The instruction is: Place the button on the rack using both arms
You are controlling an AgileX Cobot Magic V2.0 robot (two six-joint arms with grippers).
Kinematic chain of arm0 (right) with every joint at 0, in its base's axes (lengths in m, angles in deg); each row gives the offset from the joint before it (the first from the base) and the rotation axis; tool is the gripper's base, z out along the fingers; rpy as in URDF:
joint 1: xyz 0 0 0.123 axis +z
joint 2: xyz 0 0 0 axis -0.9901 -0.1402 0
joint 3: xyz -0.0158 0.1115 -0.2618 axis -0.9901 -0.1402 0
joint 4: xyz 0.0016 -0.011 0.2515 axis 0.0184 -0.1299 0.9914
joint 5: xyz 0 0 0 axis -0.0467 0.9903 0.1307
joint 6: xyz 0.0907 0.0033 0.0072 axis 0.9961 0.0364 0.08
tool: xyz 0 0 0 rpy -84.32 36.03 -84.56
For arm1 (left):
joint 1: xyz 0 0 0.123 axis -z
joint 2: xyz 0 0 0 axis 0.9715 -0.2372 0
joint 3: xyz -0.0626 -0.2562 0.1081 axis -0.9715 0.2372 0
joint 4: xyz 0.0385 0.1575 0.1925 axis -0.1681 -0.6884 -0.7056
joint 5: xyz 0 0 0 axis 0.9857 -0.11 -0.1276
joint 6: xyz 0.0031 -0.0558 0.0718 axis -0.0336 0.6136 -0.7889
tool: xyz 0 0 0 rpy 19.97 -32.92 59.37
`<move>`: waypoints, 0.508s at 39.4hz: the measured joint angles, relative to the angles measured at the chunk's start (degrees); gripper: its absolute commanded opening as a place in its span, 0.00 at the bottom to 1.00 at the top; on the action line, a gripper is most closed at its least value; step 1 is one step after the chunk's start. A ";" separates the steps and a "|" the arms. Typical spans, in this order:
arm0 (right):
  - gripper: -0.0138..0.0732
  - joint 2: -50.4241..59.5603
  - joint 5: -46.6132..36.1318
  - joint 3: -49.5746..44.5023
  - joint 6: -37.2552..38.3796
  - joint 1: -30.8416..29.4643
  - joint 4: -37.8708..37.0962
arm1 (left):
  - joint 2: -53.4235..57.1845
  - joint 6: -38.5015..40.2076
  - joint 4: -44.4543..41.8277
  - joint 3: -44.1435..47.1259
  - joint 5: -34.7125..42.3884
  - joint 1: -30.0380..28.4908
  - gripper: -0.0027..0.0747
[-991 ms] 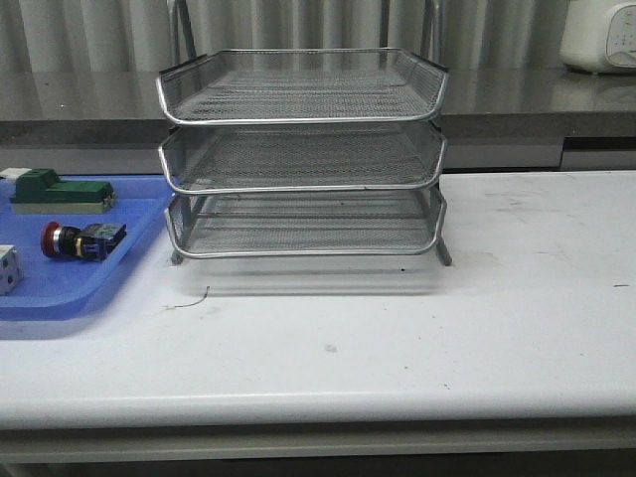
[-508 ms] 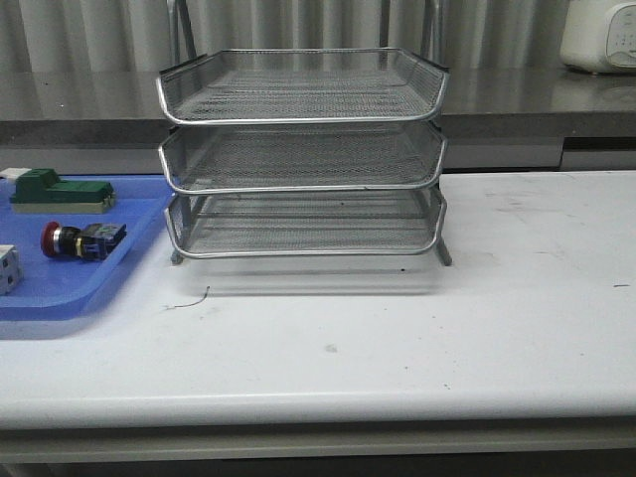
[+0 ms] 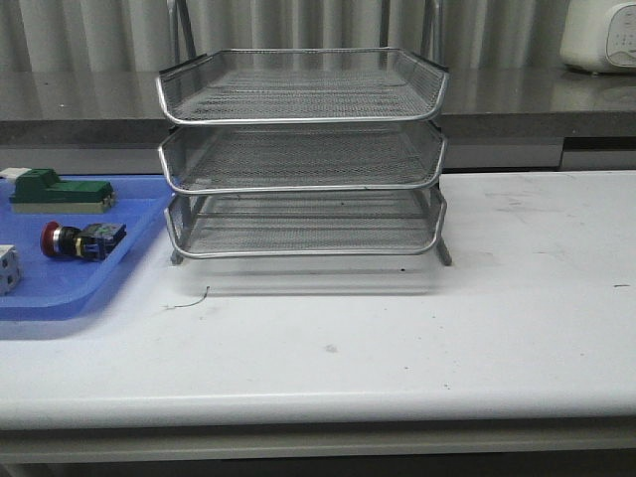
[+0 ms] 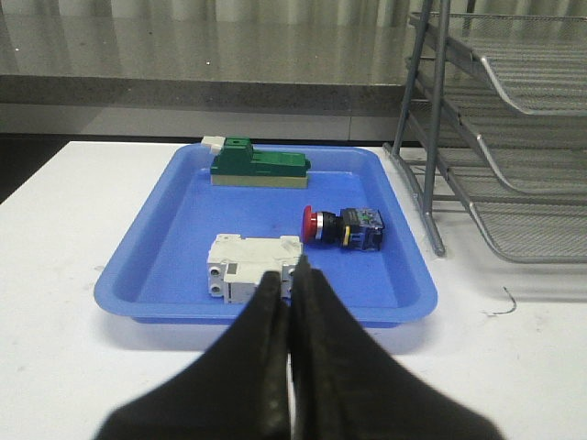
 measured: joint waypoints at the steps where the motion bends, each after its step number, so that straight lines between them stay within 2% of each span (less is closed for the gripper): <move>1: 0.03 0.00 -0.13 0.00 0.00 0.00 0.10 | 0.00 0.00 0.00 0.00 0.45 0.00 0.01; 13: 0.03 0.00 -4.00 1.54 0.00 0.00 1.76 | 0.00 0.00 0.10 -0.55 18.50 0.00 0.01; 20: 0.03 0.00 -2.13 10.52 0.00 0.00 1.84 | 0.00 0.00 -1.45 -8.23 16.00 0.00 0.01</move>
